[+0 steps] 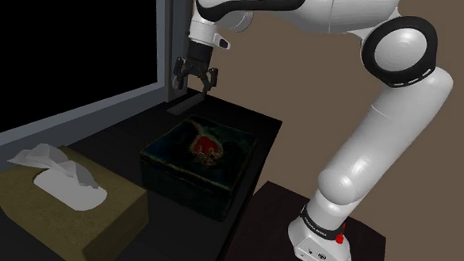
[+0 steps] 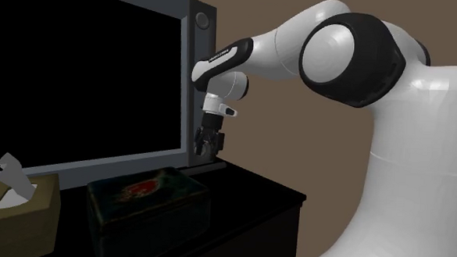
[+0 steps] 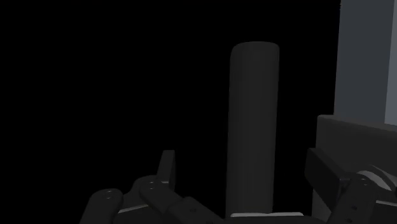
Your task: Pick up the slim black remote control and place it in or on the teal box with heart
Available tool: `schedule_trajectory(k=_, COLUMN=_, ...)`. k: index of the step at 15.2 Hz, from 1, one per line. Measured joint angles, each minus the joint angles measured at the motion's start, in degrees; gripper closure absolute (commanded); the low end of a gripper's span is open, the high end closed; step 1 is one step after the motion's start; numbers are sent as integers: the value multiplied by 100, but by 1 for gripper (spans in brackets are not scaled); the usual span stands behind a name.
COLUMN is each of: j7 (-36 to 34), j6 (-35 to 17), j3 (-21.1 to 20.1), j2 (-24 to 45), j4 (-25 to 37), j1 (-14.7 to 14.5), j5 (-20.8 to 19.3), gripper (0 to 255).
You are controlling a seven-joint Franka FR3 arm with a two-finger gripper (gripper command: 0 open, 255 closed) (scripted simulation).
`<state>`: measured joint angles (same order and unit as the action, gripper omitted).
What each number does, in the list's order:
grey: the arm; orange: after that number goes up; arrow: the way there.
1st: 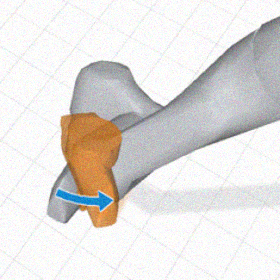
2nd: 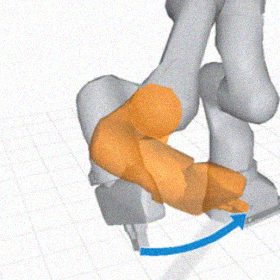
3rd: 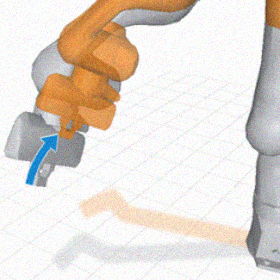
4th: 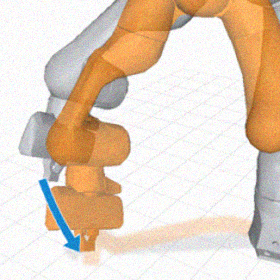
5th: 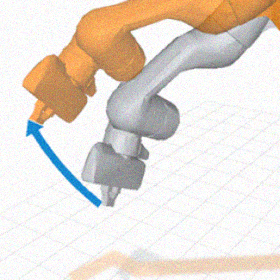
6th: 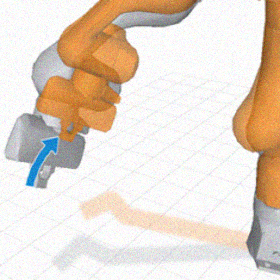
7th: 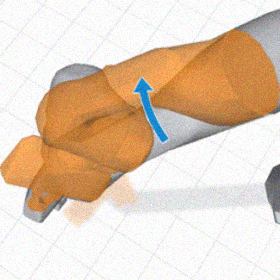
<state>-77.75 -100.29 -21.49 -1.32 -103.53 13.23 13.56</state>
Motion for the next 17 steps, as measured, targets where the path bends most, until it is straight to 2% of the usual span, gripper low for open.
schedule_trajectory(k=2, j7=-108, j6=12, j3=-10, j2=-8, j4=0, j1=-4, j5=-17, gripper=0)
schedule_trajectory(k=8, j7=-143, j6=-478, j3=-24, j2=-258, j4=-385, j1=-14, j5=-19, gripper=0)
schedule_trajectory(k=13, j7=-134, j6=-433, j3=-31, j2=-223, j4=-333, j1=-3, j5=-31, gripper=0)
schedule_trajectory(k=14, j7=-105, j6=-565, j3=-32, j2=-318, j4=-480, j1=-5, j5=6, gripper=255)
schedule_trajectory(k=16, j7=-53, j6=-1277, j3=-49, j2=-394, j4=-612, j1=-20, j5=56, gripper=255)
schedule_trajectory(k=17, j7=-12, j6=-1392, j3=-31, j2=-460, j4=-699, j1=-12, j5=88, gripper=255)
